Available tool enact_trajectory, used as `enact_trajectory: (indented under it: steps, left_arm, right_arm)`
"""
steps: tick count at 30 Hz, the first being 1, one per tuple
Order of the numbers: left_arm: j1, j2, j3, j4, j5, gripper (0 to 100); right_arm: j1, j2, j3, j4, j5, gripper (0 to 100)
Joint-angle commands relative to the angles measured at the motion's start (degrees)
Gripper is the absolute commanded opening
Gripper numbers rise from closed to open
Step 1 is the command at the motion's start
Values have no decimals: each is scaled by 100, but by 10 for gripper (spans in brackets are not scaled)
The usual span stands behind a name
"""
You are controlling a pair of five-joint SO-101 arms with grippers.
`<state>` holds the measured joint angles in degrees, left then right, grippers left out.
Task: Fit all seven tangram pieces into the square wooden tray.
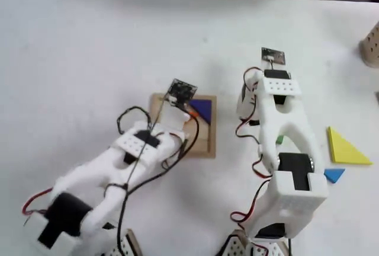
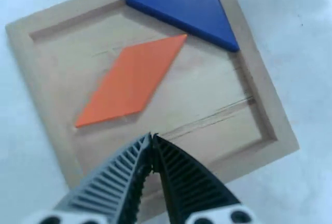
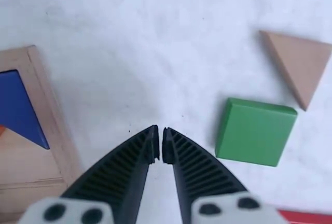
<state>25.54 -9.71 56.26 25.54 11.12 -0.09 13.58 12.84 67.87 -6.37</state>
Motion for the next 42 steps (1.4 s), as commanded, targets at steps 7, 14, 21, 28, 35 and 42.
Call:
enact_trajectory:
  steps: [7,14,21,28,35,42]
  left_arm:
    - [-330,541,-853,-325,-141,20]
    - [-787,558,-958,-993,-141,20]
    - [-734,462,-914,-870,-141,20]
    - [-40,-523,-325,-141,-141,20]
    - [22,470,-800,-255,-132,20]
    - [-295,1367,-1802,413,-132,20]
  right_arm:
    - [31,-40,-53,-75,114,18]
    - [31,-40,-35,-75,281,18]
    - [31,-40,-35,-75,325,18]
    - [22,-40,-35,-84,343,18]
    - [-75,-31,-26,-84,343,18]
    - [-57,-31,-26,-84,343,18]
